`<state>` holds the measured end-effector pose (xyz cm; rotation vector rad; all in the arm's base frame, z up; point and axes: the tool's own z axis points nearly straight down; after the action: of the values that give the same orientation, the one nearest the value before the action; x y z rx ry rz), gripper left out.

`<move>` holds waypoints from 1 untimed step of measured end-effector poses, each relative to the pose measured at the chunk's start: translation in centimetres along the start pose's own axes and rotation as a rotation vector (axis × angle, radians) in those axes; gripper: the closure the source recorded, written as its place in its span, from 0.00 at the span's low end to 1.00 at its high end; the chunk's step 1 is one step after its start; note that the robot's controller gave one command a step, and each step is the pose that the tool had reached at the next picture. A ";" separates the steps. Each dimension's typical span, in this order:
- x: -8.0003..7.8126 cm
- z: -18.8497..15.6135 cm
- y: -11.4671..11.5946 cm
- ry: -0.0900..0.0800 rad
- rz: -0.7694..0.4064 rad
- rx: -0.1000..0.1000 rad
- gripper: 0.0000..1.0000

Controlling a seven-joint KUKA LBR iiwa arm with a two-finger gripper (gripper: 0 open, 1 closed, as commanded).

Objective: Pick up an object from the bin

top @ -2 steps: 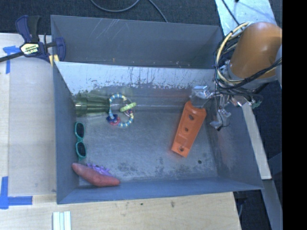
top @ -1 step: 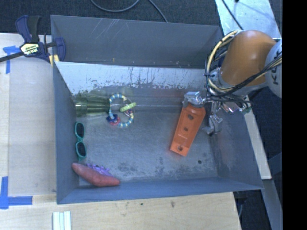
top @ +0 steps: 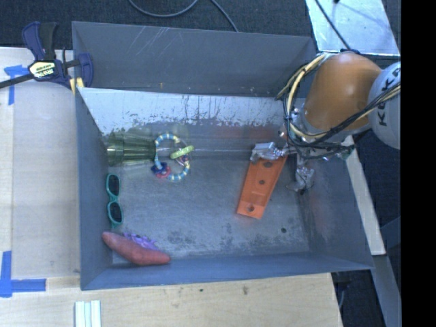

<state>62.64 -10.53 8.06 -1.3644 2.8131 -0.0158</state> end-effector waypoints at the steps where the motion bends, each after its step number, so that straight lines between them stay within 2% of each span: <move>1: -0.5 0.9 0.1 -0.003 -0.193 -0.001 1.00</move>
Offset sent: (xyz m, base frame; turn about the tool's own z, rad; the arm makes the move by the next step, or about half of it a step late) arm 0.0000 0.0000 0.0000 0.0000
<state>62.87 -10.02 7.18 -1.6287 2.6680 -0.0147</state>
